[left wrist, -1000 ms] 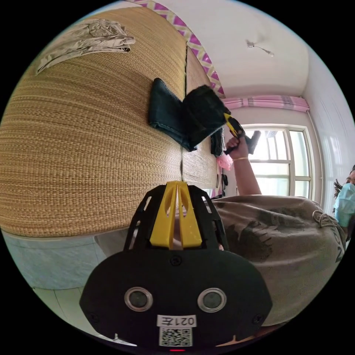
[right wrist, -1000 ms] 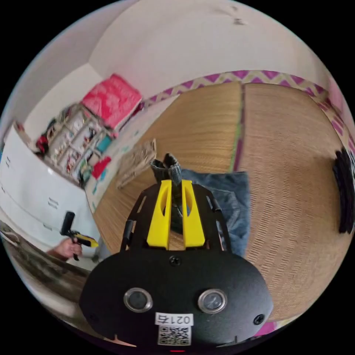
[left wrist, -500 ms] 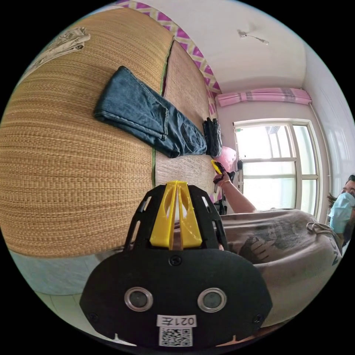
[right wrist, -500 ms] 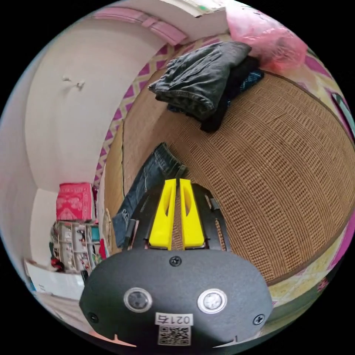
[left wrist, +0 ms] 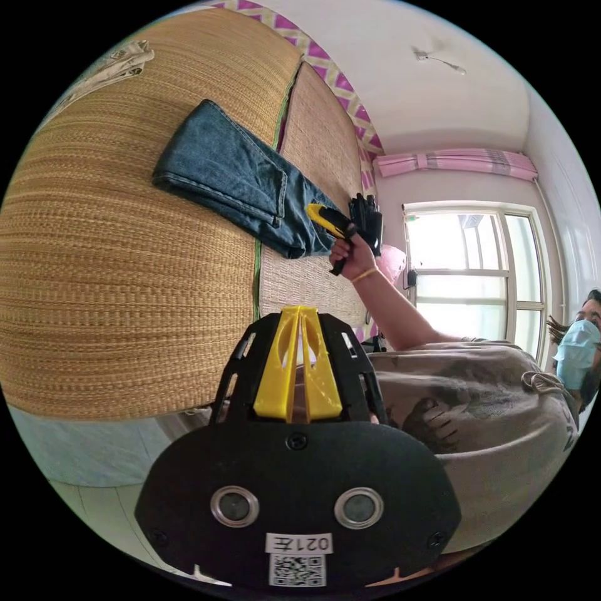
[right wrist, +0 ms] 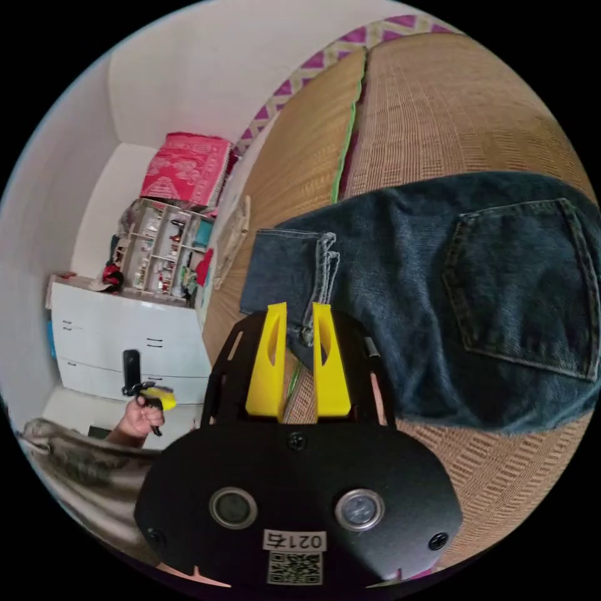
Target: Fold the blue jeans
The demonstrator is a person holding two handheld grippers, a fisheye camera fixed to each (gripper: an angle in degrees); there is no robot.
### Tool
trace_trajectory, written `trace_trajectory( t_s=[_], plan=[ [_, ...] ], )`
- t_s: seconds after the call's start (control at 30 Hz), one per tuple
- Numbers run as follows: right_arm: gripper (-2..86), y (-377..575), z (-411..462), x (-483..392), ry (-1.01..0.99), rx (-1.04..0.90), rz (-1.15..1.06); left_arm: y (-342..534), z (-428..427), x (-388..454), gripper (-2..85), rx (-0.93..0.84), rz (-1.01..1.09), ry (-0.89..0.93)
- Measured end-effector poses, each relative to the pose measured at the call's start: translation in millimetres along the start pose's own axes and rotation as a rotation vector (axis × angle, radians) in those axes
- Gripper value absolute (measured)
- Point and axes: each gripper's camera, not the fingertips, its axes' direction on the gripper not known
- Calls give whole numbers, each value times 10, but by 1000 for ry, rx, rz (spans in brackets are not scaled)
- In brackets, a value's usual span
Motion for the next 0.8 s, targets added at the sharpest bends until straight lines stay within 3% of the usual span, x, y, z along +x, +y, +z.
trace_trajectory(
  t_s=[0.17,0.3,0.47,0.67,0.8],
  plan=[
    [89,-278,660,78,67,-74,163,175,-523,-274,-9,15,-29,-6],
    [69,-307,839,76,71,-27,290,244,-923,-648,-9,11,-66,21],
    [35,-405,847,93,-38,-8,421,171,-1302,-1007,-9,-8,-67,65],
    [26,-898,751,-1544,6,73,77,142,-1778,-1271,-9,-4,-21,97],
    [37,-1368,1569,-3051,-64,7,-188,161,-2059,-1435,-9,15,-28,121]
  ],
)
